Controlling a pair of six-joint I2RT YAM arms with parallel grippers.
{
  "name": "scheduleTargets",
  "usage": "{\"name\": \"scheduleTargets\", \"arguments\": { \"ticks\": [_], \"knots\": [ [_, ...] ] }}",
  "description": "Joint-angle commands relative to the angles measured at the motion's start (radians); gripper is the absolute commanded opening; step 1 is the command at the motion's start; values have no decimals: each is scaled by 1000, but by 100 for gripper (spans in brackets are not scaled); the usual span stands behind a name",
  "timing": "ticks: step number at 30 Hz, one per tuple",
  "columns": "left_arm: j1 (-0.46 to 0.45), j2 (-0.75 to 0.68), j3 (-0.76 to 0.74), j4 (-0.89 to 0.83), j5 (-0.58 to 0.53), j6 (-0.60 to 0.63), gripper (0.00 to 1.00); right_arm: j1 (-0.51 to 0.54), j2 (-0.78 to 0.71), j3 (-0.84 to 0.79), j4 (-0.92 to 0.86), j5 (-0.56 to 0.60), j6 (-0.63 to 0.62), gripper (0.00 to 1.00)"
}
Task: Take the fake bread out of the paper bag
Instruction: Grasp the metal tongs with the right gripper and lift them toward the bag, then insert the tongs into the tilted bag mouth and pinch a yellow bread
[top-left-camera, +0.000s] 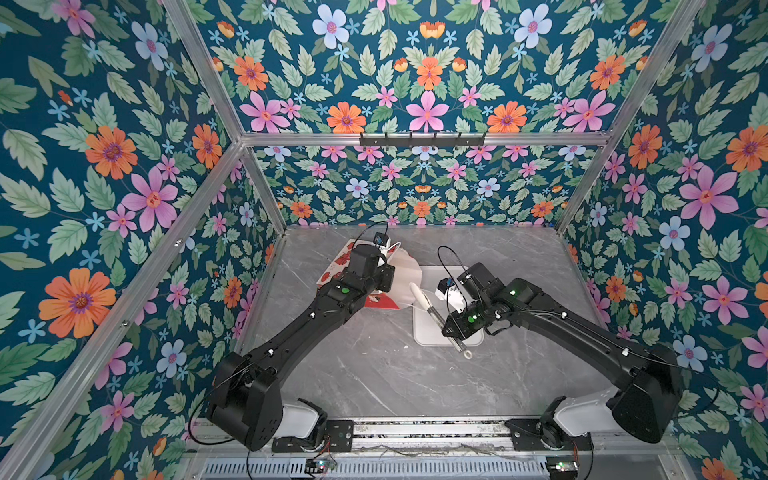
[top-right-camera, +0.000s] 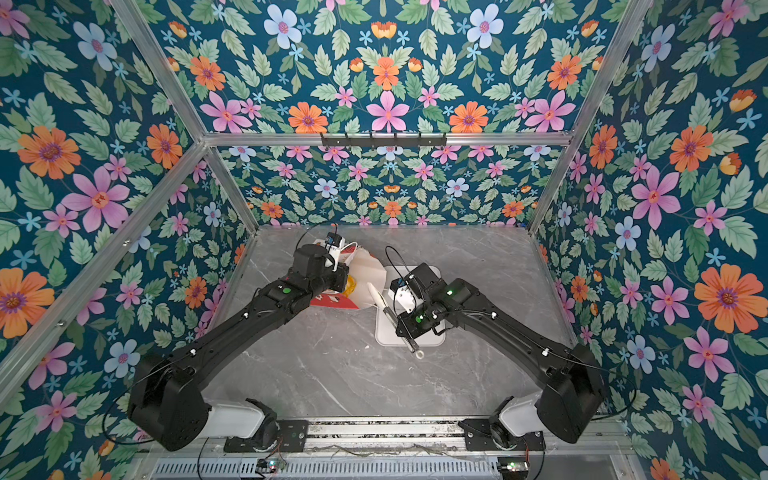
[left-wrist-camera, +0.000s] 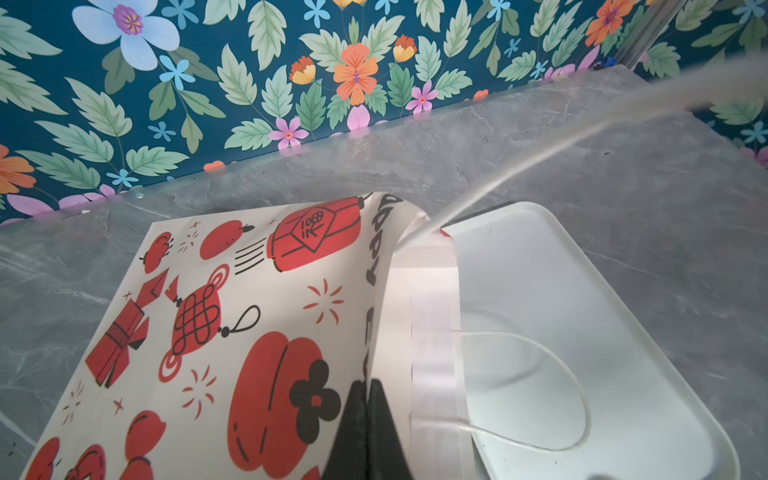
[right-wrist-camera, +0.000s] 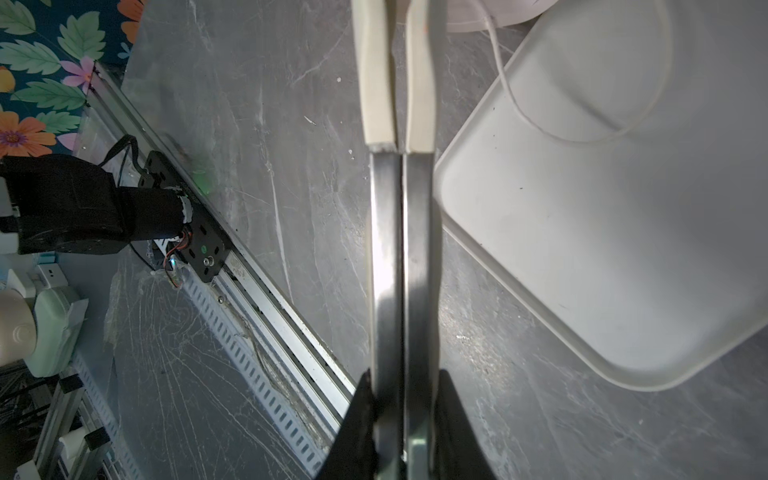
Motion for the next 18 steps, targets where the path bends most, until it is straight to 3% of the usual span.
{"name": "scheduleTargets", "arguments": {
  "ticks": [1,8,18],
  "knots": [
    [1,-41,-29,38,40,74,0,1,56,40,40,-24,-12,11],
    [-2,-144,-122,20,121,141,0,1,180,107,-8,-129,-27,13],
    [-21,-187,-190,11,189,186,0,2,259,92,51,-155,-17,22]
  ]
}}
